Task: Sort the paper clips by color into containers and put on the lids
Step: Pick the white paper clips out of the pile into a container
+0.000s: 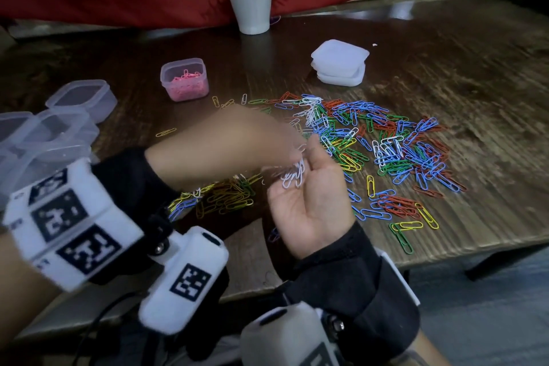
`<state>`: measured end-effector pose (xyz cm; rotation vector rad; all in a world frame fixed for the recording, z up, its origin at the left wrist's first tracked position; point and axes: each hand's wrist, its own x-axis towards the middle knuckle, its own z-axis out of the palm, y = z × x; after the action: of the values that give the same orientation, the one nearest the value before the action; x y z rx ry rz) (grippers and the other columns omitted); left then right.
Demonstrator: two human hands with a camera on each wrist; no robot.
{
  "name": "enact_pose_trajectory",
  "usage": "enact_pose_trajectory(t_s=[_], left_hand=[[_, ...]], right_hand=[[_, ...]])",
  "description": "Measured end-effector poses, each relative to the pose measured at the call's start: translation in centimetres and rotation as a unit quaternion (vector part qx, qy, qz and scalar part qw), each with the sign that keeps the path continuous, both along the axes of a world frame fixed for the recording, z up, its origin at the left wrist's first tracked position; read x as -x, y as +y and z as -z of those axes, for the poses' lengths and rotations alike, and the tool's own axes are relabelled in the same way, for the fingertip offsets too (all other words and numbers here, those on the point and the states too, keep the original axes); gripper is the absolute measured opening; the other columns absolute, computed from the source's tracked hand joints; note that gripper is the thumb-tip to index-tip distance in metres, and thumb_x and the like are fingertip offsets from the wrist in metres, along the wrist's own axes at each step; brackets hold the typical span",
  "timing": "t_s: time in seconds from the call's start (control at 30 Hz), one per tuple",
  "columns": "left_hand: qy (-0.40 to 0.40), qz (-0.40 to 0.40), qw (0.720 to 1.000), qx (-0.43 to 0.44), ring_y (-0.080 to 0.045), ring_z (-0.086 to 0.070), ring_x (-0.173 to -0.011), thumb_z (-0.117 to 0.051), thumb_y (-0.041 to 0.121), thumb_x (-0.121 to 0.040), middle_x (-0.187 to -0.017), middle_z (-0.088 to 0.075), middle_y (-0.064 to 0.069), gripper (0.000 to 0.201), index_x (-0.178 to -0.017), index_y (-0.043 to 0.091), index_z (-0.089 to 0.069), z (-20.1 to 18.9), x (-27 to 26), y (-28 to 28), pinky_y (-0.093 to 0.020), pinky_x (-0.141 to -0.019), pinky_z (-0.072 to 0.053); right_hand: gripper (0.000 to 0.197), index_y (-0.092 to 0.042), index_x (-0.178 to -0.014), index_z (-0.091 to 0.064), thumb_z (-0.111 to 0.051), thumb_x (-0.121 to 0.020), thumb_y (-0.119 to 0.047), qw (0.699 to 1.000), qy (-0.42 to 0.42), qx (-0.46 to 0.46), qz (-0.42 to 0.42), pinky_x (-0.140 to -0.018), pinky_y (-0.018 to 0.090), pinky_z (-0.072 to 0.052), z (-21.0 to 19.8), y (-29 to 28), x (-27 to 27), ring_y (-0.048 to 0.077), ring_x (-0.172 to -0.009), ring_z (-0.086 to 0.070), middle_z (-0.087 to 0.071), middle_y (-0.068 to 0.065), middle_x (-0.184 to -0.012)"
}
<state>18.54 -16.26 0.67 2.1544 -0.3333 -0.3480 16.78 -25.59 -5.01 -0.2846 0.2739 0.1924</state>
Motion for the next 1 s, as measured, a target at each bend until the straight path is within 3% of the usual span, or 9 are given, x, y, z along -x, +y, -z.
enact_pose_trajectory(t_s=[0.07,0.13,0.3,0.4,0.5,0.6,0.77,0.93,1.0], left_hand=[[-0.080,0.023,0.995,-0.058,-0.004,-0.029,-0.038,-0.075,0.017,-0.074,-0.033,-0.036,0.010,0.012,-0.071,0.014,-0.064,0.0,0.5,-0.4,-0.011,-0.045,-0.025],[-0.133,0.028,0.984,-0.111,-0.002,-0.037,-0.040,-0.077,0.021,-0.072,-0.034,-0.040,0.012,0.015,-0.066,0.021,-0.063,-0.1,0.5,-0.5,-0.015,-0.048,-0.027],[-0.142,-0.008,0.986,-0.091,-0.005,-0.033,-0.038,-0.074,0.021,-0.075,-0.033,-0.038,0.009,0.017,-0.063,0.016,-0.062,0.8,-0.3,-0.4,-0.013,-0.042,-0.026],[-0.148,-0.036,0.988,-0.025,-0.005,-0.028,-0.037,-0.070,0.021,-0.079,-0.036,-0.035,0.009,0.009,-0.075,0.014,-0.065,0.9,-1.0,0.1,-0.013,-0.041,-0.023],[-0.171,0.019,0.978,-0.120,0.001,-0.042,-0.042,-0.068,0.022,-0.081,-0.042,-0.047,0.011,0.011,-0.092,0.024,-0.070,0.2,-1.9,0.4,-0.009,-0.048,-0.030],[-0.161,0.078,0.967,-0.183,0.012,-0.046,-0.044,-0.068,0.019,-0.082,-0.046,-0.054,0.022,0.013,-0.094,0.024,-0.073,-0.6,-2.4,0.1,-0.004,-0.047,-0.030],[-0.138,0.100,0.965,-0.198,0.010,-0.045,-0.037,-0.070,0.010,-0.080,-0.037,-0.050,0.018,0.007,-0.084,0.015,-0.071,-1.3,-2.9,0.0,-0.003,-0.042,-0.028],[-0.020,0.085,0.989,-0.120,0.000,-0.053,-0.040,-0.068,0.007,-0.080,-0.047,-0.060,0.005,0.003,-0.081,0.006,-0.066,-1.6,-3.1,0.6,-0.009,-0.042,-0.037],[0.007,0.075,0.993,-0.090,-0.011,-0.041,-0.038,-0.070,0.019,-0.076,-0.048,-0.050,-0.002,0.012,-0.079,0.008,-0.067,-1.9,-3.3,1.1,-0.015,-0.040,-0.029]], right_hand=[[0.032,-0.012,-0.110,-0.052,-0.030,-0.099,-0.032,1.000,-0.005,0.000,-0.009,-0.080,0.019,-0.044,0.1,0.2,0.0,0.015,-0.092,-0.056,-0.059,0.007,-0.101],[0.031,-0.011,-0.100,-0.055,-0.031,-0.099,-0.031,1.000,-0.002,-0.010,-0.007,-0.069,0.015,-0.049,0.1,0.3,0.0,0.011,-0.080,-0.058,-0.059,0.004,-0.089],[0.025,-0.010,-0.099,-0.054,-0.034,-0.097,-0.025,1.000,-0.007,-0.020,0.008,-0.076,0.018,-0.046,0.0,0.2,0.1,0.012,-0.079,-0.057,-0.061,0.005,-0.087],[0.029,-0.006,-0.103,-0.054,-0.032,-0.097,-0.024,0.999,-0.020,-0.024,0.013,-0.081,0.023,-0.043,-0.2,0.1,0.3,0.016,-0.087,-0.056,-0.062,0.010,-0.097],[0.026,-0.006,-0.089,-0.055,-0.035,-0.096,-0.020,0.999,-0.009,-0.024,0.021,-0.079,0.023,-0.045,-0.4,0.1,0.2,0.013,-0.076,-0.055,-0.059,0.006,-0.083],[0.028,-0.003,-0.091,-0.056,-0.033,-0.098,-0.017,0.999,-0.016,-0.038,0.014,-0.082,0.026,-0.051,-0.3,0.1,0.1,0.013,-0.075,-0.058,-0.061,0.008,-0.082],[0.024,-0.001,-0.094,-0.058,-0.036,-0.097,-0.011,1.000,-0.003,-0.020,-0.017,-0.073,0.025,-0.054,0.0,0.2,0.0,0.016,-0.080,-0.059,-0.062,0.013,-0.089],[0.032,-0.002,-0.094,-0.059,-0.035,-0.098,-0.023,0.998,0.003,0.009,-0.059,-0.061,0.021,-0.055,0.4,-0.5,0.2,0.016,-0.078,-0.065,-0.066,0.010,-0.088],[0.036,-0.002,-0.089,-0.059,-0.035,-0.098,-0.026,0.998,0.014,0.003,-0.066,-0.059,0.022,-0.056,0.5,-0.8,0.2,0.014,-0.065,-0.067,-0.068,0.009,-0.076]])
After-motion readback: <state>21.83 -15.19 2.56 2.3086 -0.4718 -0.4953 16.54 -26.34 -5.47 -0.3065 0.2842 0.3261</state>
